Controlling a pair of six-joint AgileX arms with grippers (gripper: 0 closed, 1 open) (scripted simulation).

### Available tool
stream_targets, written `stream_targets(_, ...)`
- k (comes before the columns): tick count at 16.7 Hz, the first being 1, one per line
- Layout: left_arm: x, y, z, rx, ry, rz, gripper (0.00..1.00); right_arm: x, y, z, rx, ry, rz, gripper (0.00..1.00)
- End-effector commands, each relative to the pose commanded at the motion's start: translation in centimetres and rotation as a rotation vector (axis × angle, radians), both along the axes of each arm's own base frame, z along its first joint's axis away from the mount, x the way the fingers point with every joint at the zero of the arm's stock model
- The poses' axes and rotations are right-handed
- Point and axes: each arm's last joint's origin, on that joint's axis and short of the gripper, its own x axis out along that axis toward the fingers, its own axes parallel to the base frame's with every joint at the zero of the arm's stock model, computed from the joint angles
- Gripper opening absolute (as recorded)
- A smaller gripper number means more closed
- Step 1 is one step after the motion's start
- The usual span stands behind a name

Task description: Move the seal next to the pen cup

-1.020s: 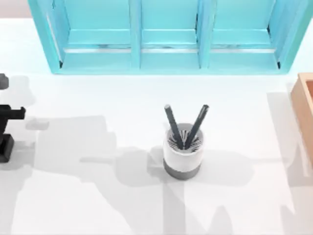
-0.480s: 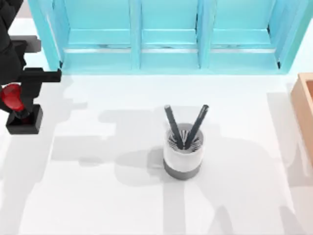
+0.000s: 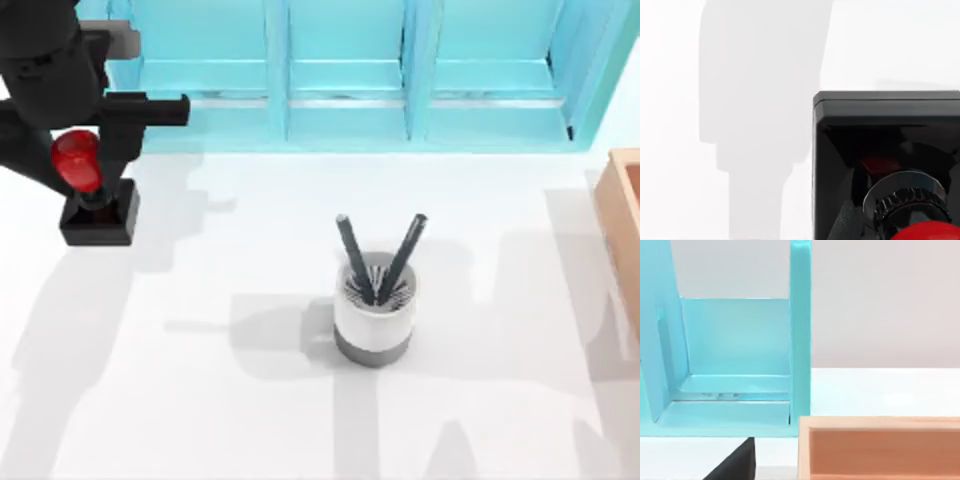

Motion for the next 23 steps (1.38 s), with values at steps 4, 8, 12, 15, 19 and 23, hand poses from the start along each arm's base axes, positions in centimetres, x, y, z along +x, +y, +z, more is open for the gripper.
stream_targets(4,0.2,-0.5,-0.2,0.002,0.007,0.001,0.0,0.0,0.0,0.0,0.0,0.0,0.0,1.0)
stream_targets(8,1.0,-5.2,0.1,0.005,0.011,-0.007,0.0,0.0,0.0,0.0,0.0,0.0,0.0,1.0)
stream_targets(12,0.9,-11.1,0.8,-0.007,-0.008,0.0,0.0,0.0,0.0,0.0,0.0,0.0,0.0,1.0)
stream_targets(15,0.3,-13.9,0.4,-0.002,0.0,0.003,0.0,0.0,0.0,0.0,0.0,0.0,0.0,1.0)
stream_targets(19,0.3,-13.9,0.4,-0.003,-0.001,0.005,0.0,0.0,0.0,0.0,0.0,0.0,0.0,1.0)
stream_targets(23,0.4,-13.9,-0.2,-0.002,0.002,0.006,0.0,0.0,0.0,0.0,0.0,0.0,0.0,1.0)
